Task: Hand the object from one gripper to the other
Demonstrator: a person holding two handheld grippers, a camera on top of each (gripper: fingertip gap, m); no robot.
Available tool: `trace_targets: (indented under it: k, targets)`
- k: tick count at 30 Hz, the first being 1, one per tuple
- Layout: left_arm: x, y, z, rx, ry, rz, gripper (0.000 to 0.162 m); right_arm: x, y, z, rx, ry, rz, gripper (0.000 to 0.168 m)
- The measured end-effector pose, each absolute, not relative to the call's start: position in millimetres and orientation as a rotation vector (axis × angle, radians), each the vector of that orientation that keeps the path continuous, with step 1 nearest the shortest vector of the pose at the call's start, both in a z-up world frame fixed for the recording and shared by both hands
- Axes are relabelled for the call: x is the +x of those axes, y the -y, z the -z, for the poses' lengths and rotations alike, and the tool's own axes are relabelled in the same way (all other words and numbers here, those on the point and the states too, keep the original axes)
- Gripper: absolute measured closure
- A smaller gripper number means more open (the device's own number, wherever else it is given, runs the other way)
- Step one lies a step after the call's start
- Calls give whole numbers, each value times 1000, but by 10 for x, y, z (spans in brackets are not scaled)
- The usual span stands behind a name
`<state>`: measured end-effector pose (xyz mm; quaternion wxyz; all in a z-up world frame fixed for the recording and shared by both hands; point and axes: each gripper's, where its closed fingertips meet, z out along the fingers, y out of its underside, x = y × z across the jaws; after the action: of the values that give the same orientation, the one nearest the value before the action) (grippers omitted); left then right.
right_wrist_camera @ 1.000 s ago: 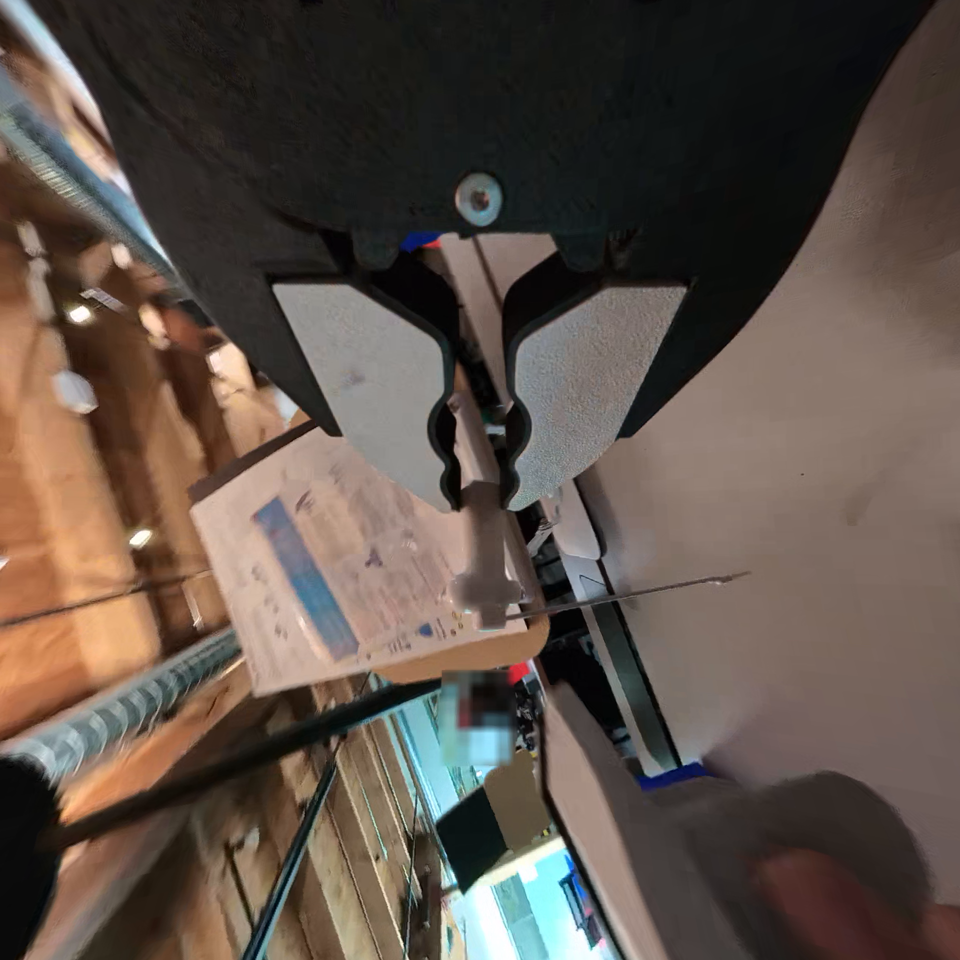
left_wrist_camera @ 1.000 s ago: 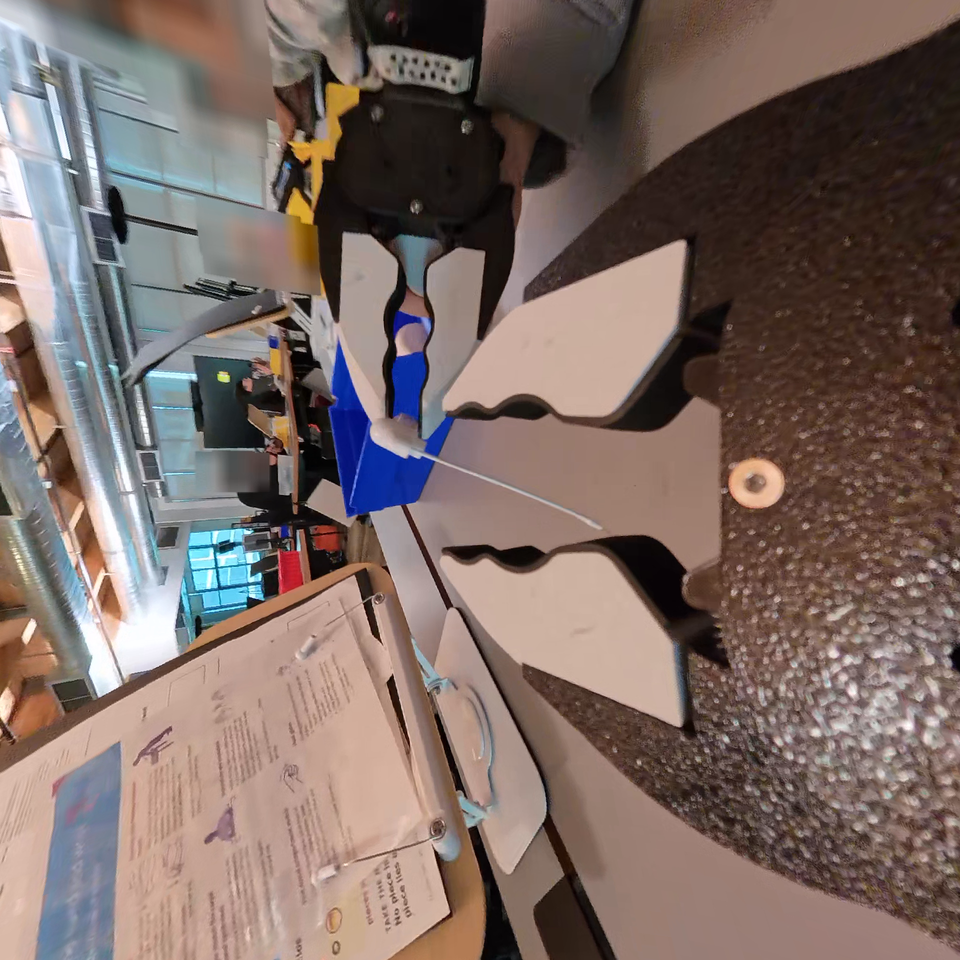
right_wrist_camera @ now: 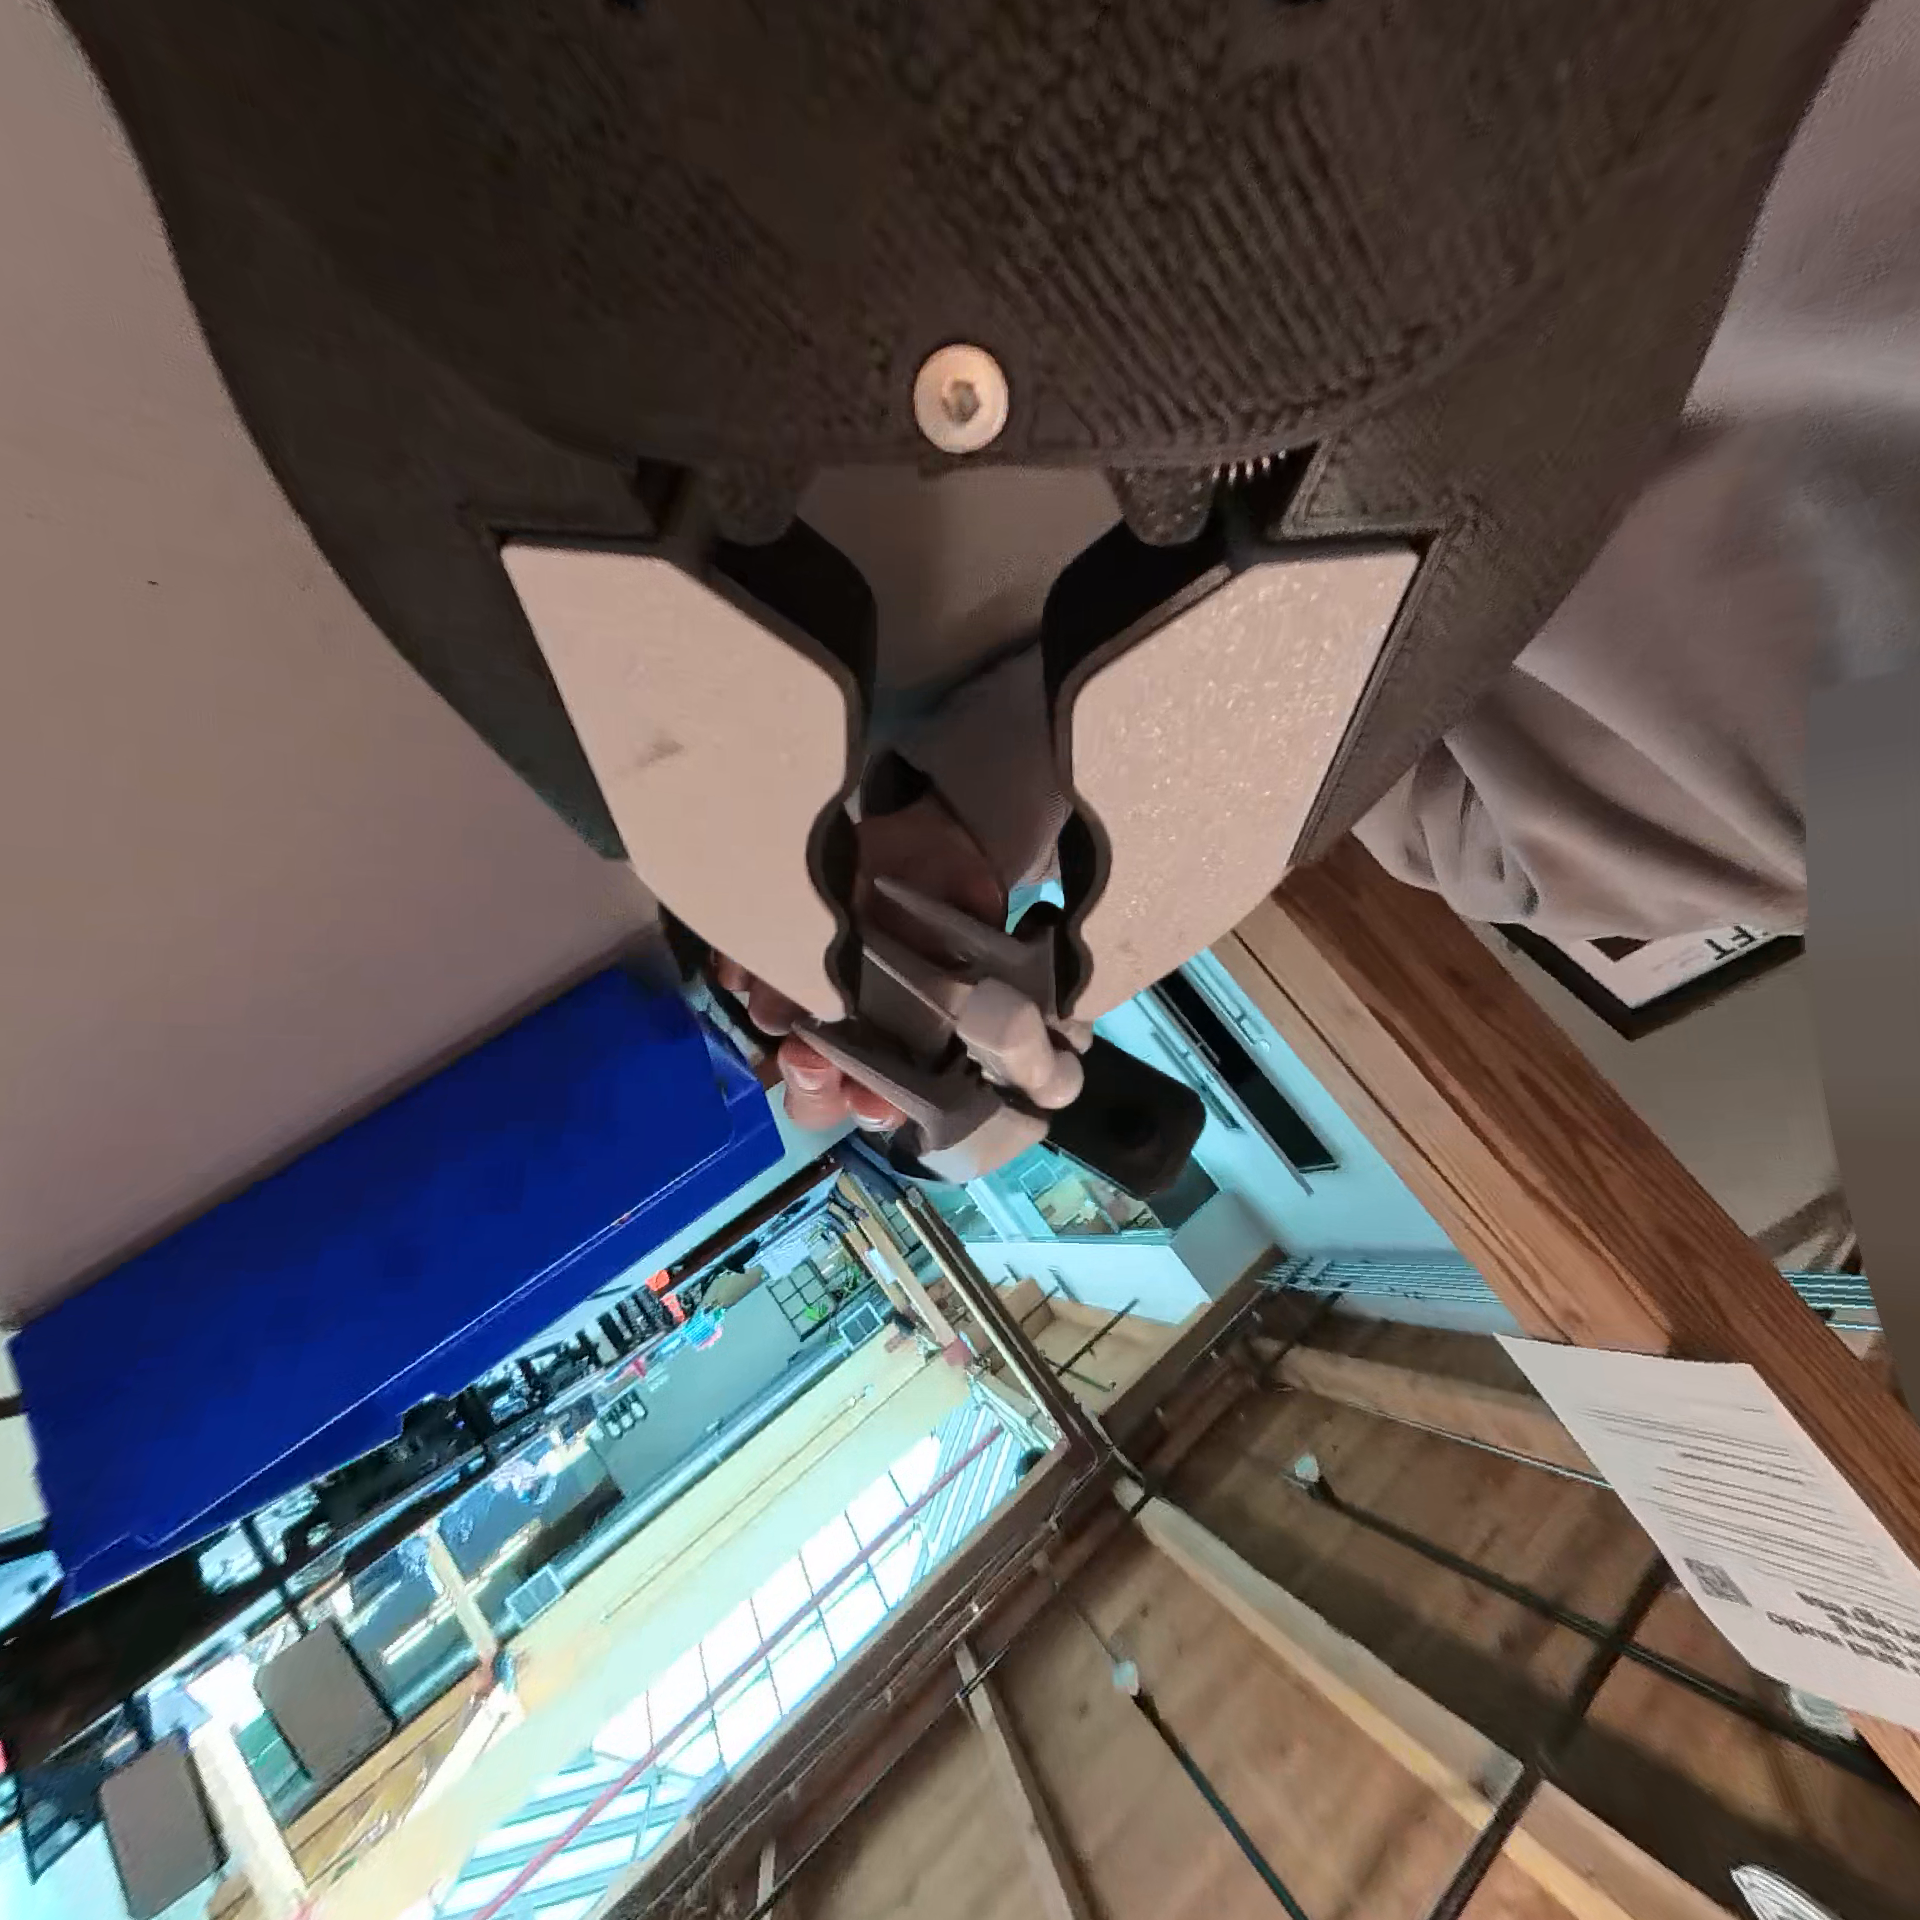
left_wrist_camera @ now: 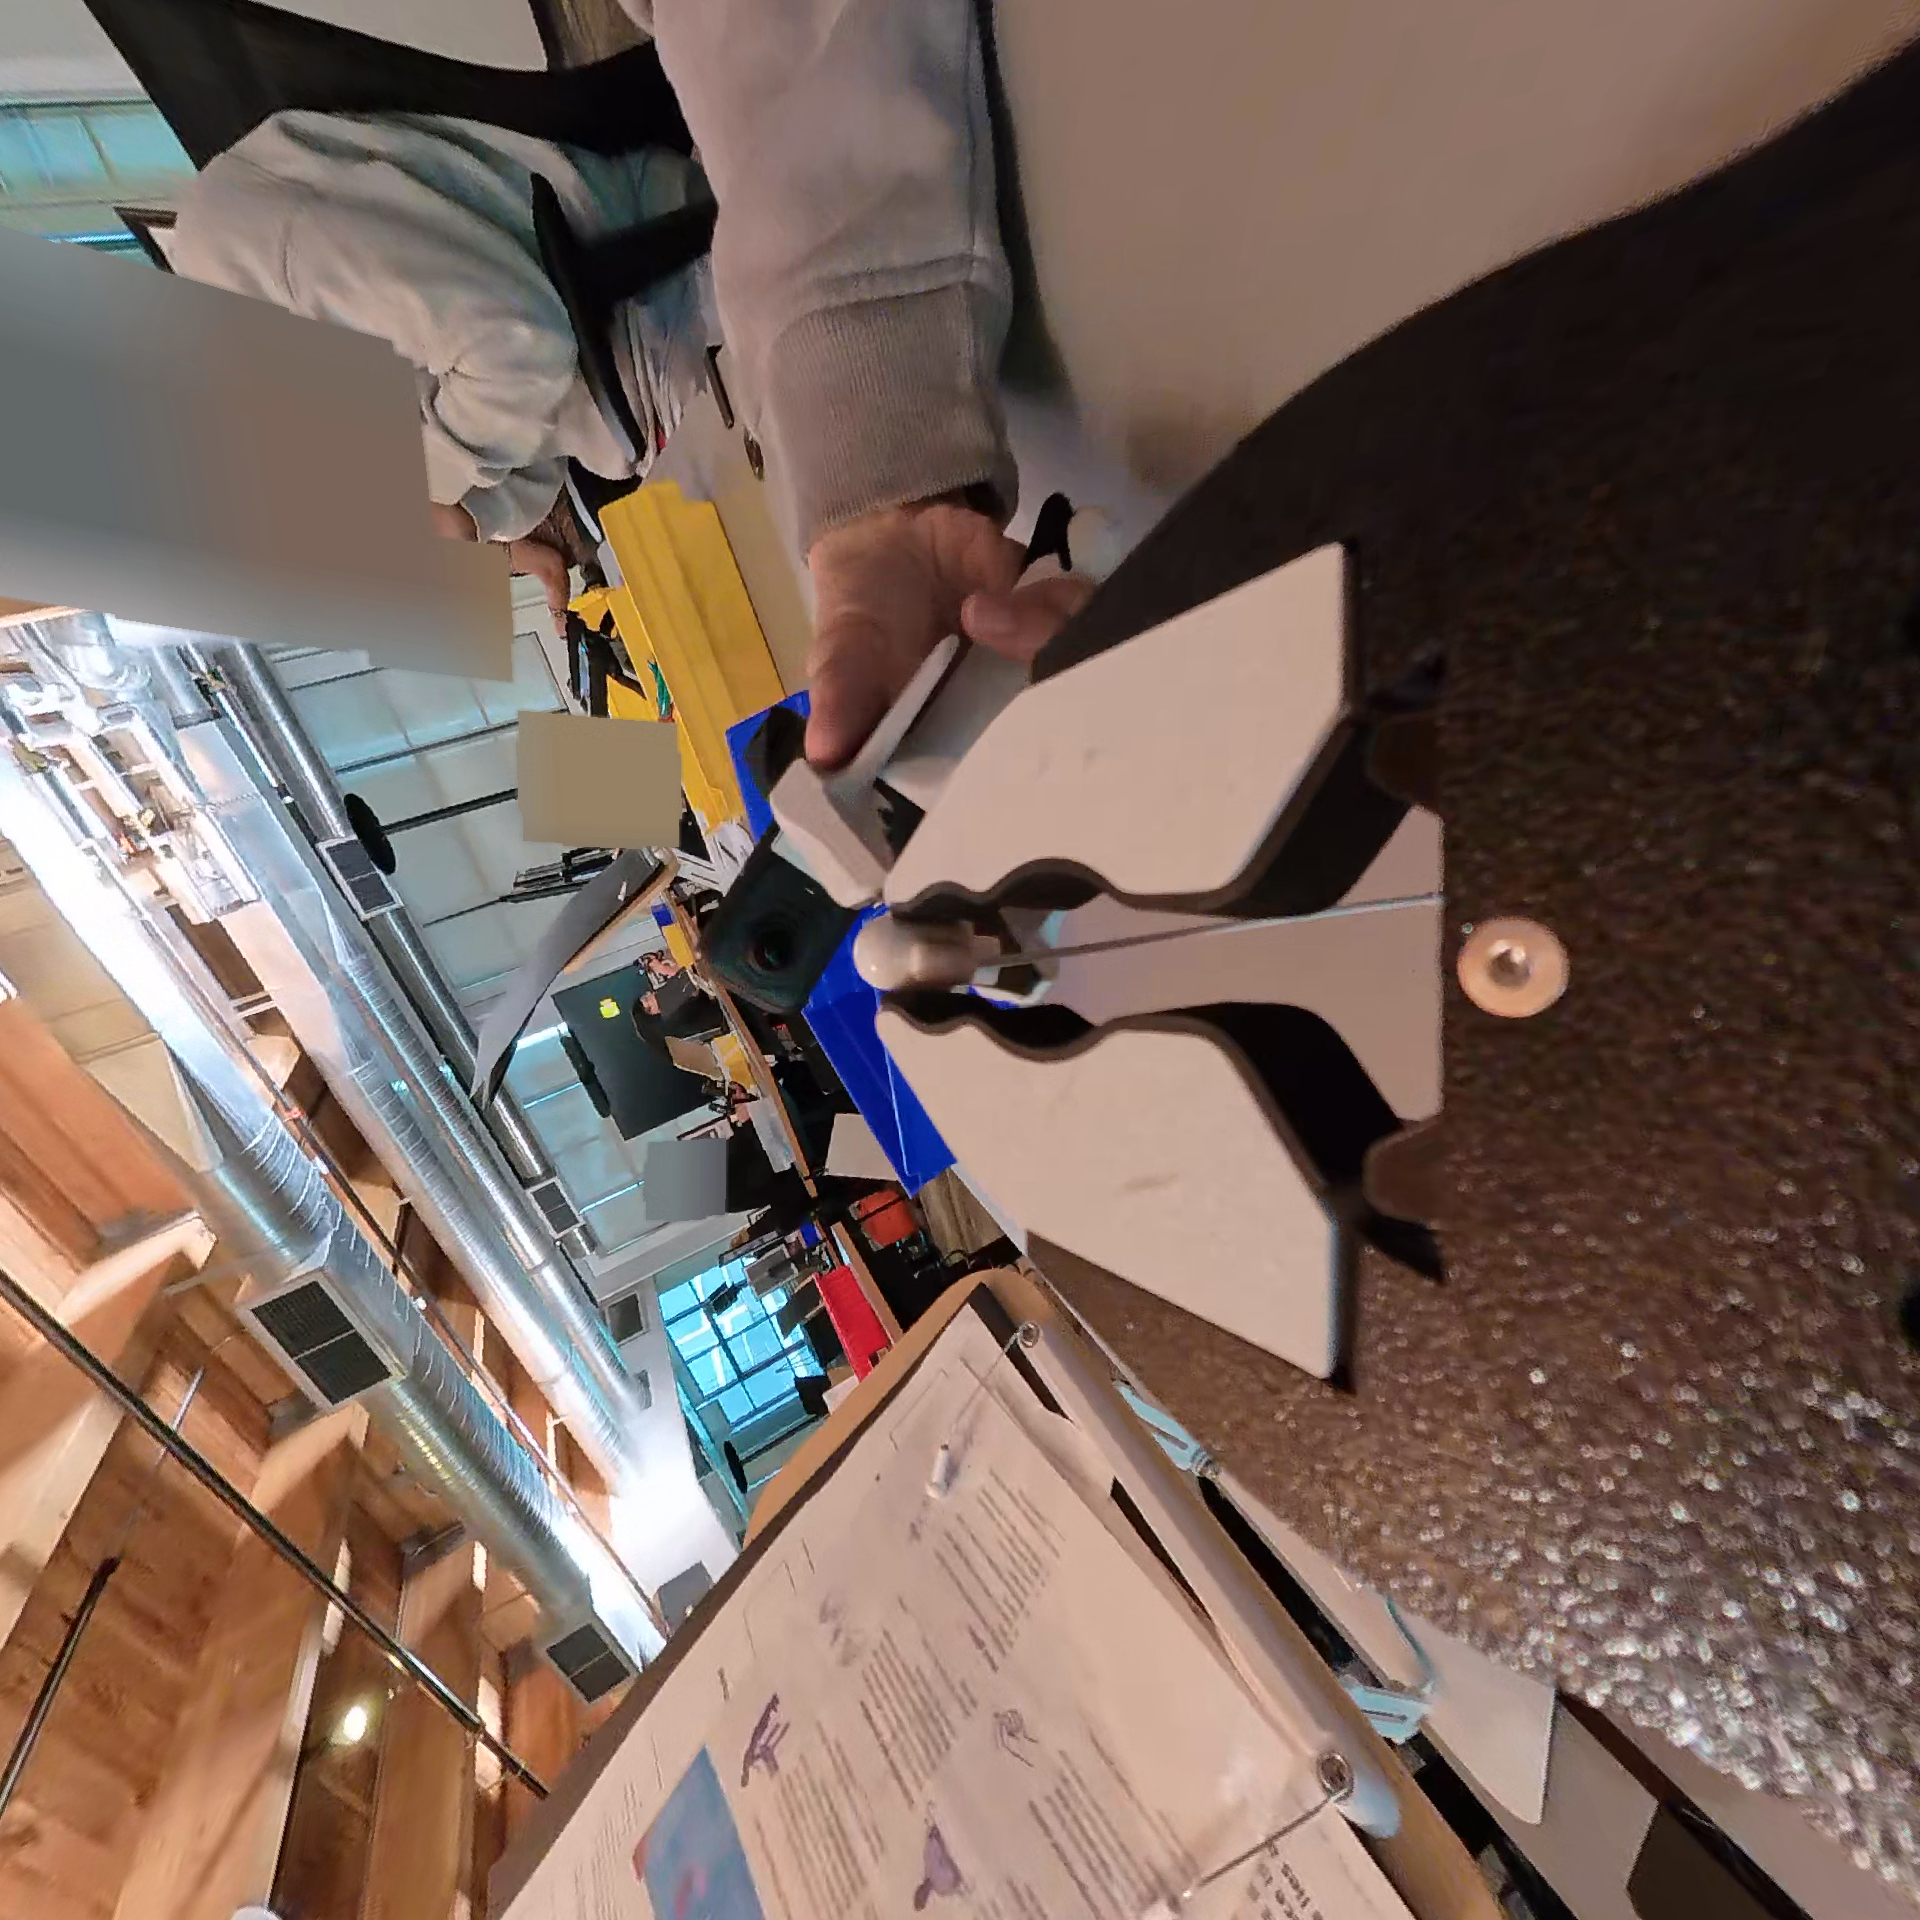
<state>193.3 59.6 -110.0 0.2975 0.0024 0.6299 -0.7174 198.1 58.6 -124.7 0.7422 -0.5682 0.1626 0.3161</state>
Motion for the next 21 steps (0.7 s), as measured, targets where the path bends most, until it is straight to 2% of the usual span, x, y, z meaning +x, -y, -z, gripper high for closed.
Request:
trace_targets:
  k: [6, 13, 15, 21]
  targets:
    - [1932, -571, 1141, 26, -1693, 1872, 149, 1974, -560, 1169, -1132, -381, -832, 153]
    - [1903, -555, 1133, 60, -1690, 1861, 149, 1884, -570, 1241, -1195, -378, -911, 147]
    - [1897, -543, 1154, 74, -1704, 1842, 149, 1840, -581, 1215, -1170, -361, -957, 154]
    - [1901, -541, 1162, 74, -1710, 1827, 149, 1851, -587, 1195, -1130, -371, -1007, 154]
